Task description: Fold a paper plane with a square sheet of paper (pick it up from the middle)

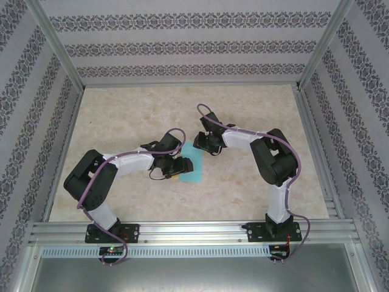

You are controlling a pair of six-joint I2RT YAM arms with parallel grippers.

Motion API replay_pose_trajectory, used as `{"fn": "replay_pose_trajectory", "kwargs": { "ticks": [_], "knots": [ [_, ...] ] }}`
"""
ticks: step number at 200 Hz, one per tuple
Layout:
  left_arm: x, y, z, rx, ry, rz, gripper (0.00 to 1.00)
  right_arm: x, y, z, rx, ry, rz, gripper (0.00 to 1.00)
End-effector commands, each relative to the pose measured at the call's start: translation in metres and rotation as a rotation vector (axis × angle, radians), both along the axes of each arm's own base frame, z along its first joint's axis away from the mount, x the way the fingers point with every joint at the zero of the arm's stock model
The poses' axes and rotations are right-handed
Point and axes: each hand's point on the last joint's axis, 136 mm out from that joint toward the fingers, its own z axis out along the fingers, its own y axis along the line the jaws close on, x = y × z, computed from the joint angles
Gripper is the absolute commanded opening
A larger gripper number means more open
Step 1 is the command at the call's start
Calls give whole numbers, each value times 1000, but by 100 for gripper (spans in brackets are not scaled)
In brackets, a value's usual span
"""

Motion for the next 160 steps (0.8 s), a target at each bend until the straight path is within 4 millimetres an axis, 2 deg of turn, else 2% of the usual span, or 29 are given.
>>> {"fn": "replay_pose_trajectory", "kwargs": {
  "ticks": [1,113,160],
  "knots": [
    [-2,-15,3,-29,-9,-48,66,-34,-34,-65,-132,165,-34,38],
    [6,-26,19,-88,-62,-76,65,-39,-35,-70,-136,178,-34,38],
    [18,-6,19,52,-125,-47,65,-39,-35,-71,-138,182,-34,38]
  ]
}}
